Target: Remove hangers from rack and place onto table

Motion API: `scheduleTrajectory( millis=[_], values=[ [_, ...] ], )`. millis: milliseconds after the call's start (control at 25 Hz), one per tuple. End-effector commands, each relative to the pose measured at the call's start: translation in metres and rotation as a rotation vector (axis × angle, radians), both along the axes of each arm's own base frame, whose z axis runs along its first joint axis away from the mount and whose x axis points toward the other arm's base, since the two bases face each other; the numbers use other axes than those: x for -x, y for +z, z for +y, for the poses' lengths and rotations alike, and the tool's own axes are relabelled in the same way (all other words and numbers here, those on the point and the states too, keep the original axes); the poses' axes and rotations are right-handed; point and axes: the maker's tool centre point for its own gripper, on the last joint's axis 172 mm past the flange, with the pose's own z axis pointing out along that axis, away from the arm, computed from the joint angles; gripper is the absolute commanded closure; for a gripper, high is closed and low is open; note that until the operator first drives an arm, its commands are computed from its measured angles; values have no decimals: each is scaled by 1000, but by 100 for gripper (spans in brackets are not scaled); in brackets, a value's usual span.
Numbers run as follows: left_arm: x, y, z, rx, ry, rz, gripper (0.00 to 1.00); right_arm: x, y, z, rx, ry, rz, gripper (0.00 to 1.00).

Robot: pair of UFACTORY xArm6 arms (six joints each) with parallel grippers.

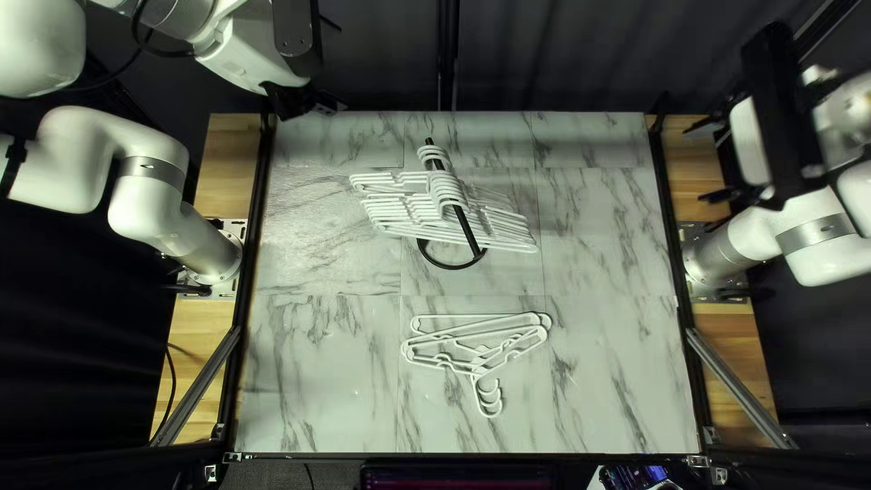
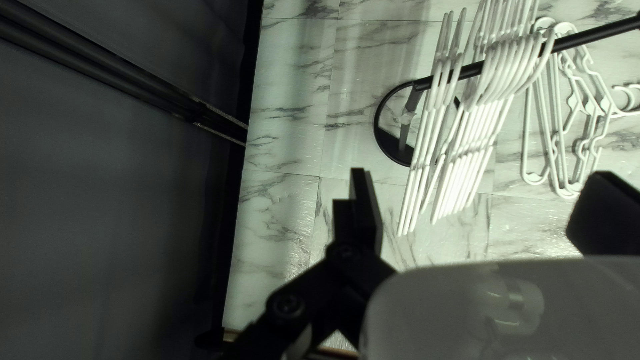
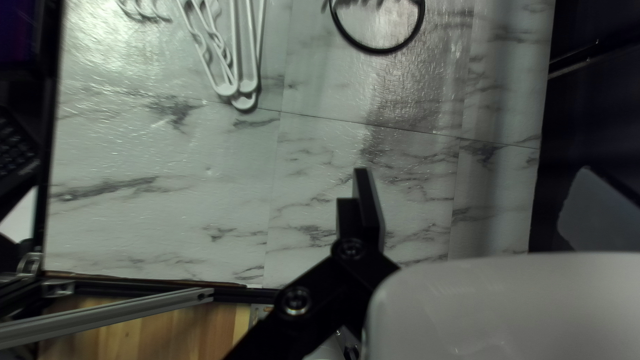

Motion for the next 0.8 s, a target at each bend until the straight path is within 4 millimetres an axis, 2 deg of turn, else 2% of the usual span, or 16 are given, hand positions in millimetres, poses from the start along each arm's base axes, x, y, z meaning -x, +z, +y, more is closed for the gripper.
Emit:
scheduleTrajectory(
  millis=[40, 120, 280, 520, 600, 800],
  values=[
    [0, 0, 0, 0, 0, 0, 0, 7, 18, 3, -20, -33, 22, 0],
    [0, 0, 0, 0, 0, 0, 0, 10, 20, 0, -26, -53, 27, 0],
    [0, 0, 0, 0, 0, 0, 0, 3, 27, -3, -34, -74, 37, 0],
    [0, 0, 0, 0, 0, 0, 0, 8, 58, -15, 2, -177, 69, 0],
    [0, 0, 0, 0, 0, 0, 0, 3, 60, -15, 20, -194, 70, 0],
    [0, 0, 0, 0, 0, 0, 0, -9, 50, -18, 64, -205, 111, 0]
  ],
)
